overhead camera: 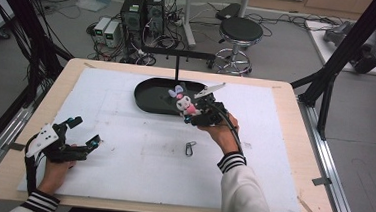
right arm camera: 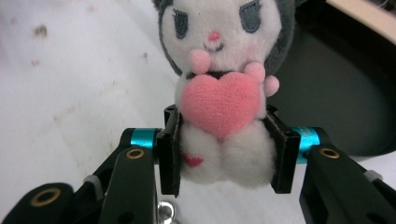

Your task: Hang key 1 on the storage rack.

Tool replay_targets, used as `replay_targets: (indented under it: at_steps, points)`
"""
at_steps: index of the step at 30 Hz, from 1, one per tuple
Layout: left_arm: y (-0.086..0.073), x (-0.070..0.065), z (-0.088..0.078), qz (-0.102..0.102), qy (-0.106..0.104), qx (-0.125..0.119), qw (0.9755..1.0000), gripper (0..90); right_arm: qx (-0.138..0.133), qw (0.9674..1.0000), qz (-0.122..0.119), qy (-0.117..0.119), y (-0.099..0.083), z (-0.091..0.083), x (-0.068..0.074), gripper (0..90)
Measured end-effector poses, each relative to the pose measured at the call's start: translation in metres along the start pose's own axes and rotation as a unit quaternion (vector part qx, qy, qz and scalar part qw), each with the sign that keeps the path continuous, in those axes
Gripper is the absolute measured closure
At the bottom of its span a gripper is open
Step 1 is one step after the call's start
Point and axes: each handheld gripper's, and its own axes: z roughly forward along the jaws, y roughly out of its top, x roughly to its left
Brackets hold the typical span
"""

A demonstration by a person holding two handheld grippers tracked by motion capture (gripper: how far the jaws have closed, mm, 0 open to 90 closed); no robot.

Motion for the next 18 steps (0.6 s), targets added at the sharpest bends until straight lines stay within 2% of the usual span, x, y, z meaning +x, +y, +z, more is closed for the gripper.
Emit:
replay_targets:
  at_steps: [1, 3, 7, 13, 15, 18]
  points:
    - [0.0, 0.0, 0.0, 0.0, 0.0, 0.0, 1.0, 4.9, -0.016, 0.9999, 0.003, -0.004, 0.001, -0.003, -0.001, 56.3]
    - [0.0, 0.0, 0.0, 0.0, 0.0, 0.0, 1.0, 4.9, -0.022, 0.9997, 0.003, -0.006, 0.001, -0.005, -0.002, 56.3]
    - [0.0, 0.0, 0.0, 0.0, 0.0, 0.0, 1.0, 4.9, -0.056, 0.9982, 0.019, -0.013, 0.003, -0.011, -0.004, 56.2]
    - [0.0, 0.0, 0.0, -0.001, 0.0, -0.001, 1.0, 4.9, -0.096, 0.9946, 0.027, -0.03, 0.005, -0.017, -0.008, 56.1]
    - [0.0, 0.0, 0.0, 0.0, 0.0, 0.0, 1.0, 4.9, -0.115, 0.992, 0.029, -0.042, 0.005, -0.02, -0.009, 55.9]
    - [0.0, 0.0, 0.0, 0.0, 0.0, 0.0, 1.0, 4.9, -0.124, 0.9904, 0.033, -0.052, 0.006, -0.022, -0.01, 55.8]
